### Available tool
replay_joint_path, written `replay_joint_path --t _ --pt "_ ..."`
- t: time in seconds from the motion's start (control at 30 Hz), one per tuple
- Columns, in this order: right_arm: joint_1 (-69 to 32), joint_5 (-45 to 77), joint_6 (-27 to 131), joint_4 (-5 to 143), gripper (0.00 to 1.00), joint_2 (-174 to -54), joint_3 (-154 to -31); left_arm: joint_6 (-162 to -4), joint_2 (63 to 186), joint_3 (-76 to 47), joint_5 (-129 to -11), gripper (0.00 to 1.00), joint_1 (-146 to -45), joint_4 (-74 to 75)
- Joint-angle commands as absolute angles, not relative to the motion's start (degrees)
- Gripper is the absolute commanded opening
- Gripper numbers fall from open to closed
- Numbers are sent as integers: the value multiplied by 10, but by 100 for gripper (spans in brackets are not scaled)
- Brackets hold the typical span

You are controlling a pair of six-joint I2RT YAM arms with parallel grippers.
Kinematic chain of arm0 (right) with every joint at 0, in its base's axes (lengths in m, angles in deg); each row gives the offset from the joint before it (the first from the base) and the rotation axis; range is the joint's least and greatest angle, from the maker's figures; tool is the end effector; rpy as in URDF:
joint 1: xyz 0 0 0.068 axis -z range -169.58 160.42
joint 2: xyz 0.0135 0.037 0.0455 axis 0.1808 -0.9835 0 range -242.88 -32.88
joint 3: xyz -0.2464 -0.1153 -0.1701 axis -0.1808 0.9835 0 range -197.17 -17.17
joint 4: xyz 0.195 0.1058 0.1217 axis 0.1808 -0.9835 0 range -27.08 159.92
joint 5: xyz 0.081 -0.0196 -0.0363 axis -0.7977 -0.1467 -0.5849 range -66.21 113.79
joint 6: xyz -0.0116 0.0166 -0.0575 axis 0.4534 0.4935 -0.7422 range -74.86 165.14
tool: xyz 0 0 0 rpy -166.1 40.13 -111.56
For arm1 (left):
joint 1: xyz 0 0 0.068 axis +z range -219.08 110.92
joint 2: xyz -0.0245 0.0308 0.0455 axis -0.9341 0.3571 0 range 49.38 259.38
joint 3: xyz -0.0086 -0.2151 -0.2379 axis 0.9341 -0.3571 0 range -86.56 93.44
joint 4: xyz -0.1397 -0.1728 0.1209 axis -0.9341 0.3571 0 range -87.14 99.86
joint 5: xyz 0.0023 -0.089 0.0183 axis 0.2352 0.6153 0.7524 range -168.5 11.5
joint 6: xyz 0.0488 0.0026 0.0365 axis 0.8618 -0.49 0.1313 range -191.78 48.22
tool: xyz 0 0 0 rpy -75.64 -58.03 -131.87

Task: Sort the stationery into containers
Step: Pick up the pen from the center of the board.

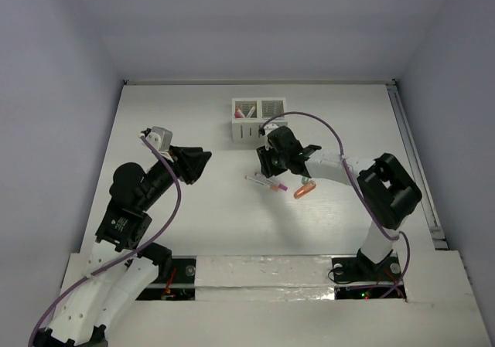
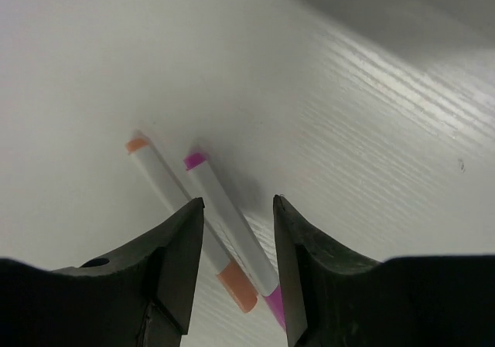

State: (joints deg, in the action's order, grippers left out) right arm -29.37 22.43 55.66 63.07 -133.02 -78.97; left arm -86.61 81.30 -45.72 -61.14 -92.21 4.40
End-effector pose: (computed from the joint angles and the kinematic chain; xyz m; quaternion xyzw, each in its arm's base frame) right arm 0.2927 0.2452 0.2379 -0.2379 0.8933 0.1720 0.3404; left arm 0.0813 -0.0496 0.3901 0.1604 0.6426 -0.3357 0.6698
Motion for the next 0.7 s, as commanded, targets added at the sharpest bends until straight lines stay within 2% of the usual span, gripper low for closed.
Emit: replay_joint_path --t 0.0,0.47,0.57,0.67 --pt "-297 234 538 584 47 -1344 -835 -863 814 -457 -616 31 -919 21" --pt "-318 222 525 513 45 -1395 -870 -863 813 -457 -617 32 -925 22" --pt "-324 234 523 501 42 -1407 -884 -863 814 -458 -611 32 -925 22" --pt "-330 284 527 490 35 -1416 -895 -862 808 -456 -620 32 -925 22"
